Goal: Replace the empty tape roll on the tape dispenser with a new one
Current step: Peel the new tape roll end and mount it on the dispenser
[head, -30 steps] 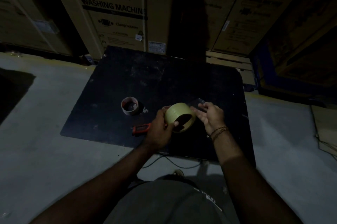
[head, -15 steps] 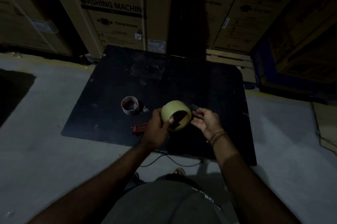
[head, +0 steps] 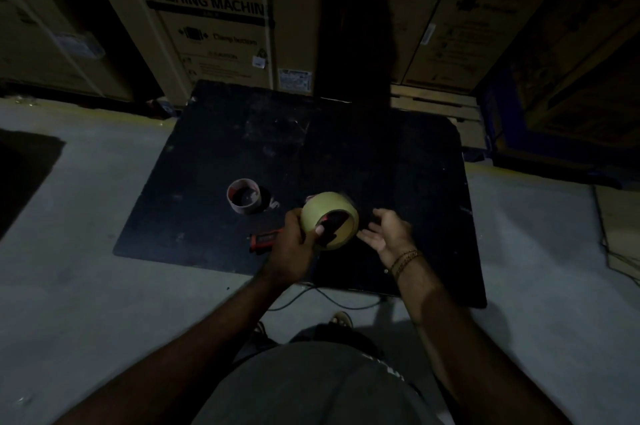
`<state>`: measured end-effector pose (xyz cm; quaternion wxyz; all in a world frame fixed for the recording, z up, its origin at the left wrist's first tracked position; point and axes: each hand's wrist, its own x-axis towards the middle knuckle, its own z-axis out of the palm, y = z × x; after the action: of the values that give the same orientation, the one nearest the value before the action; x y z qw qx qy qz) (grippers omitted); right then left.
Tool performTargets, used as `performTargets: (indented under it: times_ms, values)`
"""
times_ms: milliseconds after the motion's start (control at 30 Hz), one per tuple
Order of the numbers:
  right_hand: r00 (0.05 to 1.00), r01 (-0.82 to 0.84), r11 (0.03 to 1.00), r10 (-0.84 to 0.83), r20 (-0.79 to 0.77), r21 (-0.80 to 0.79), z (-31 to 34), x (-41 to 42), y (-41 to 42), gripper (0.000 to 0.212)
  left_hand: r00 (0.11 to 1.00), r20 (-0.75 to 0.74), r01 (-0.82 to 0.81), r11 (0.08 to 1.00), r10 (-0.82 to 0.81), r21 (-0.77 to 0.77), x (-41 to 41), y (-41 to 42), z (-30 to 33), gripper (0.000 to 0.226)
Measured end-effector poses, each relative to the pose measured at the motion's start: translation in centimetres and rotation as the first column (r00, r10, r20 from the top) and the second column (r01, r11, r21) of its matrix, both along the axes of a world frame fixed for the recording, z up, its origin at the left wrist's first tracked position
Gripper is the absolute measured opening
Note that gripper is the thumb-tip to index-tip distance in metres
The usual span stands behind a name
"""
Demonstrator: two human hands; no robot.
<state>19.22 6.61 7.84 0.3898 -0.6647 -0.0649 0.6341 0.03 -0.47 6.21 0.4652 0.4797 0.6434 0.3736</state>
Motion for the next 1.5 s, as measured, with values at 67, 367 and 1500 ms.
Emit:
performTargets:
  times_ms: [67,367,1500]
  values:
    - [0.995,-0.075,0.997,0.075,-0.071,0.005,0.0,0.3,-0.2,0.048,1.000,0.012,0.011,1.000,-0.011,-0.010,0.0,0.3,0.0,0.044]
    - [0.890,-0.418,0.892,0.440,-0.118,0.172,-0.8,1.3,-1.1,0.057,0.995,0.101,0.017,0.999,-0.011,-0.051,0.6,0.3,-0.8,0.027]
    - [0.874,-0.377,0.925,0.372,0.312,-0.048,-6.2,-1.1,-0.2,0.075,0.799,0.343,-0.271,0.805,0.494,-0.527,2.3,1.1,-7.2,0.008]
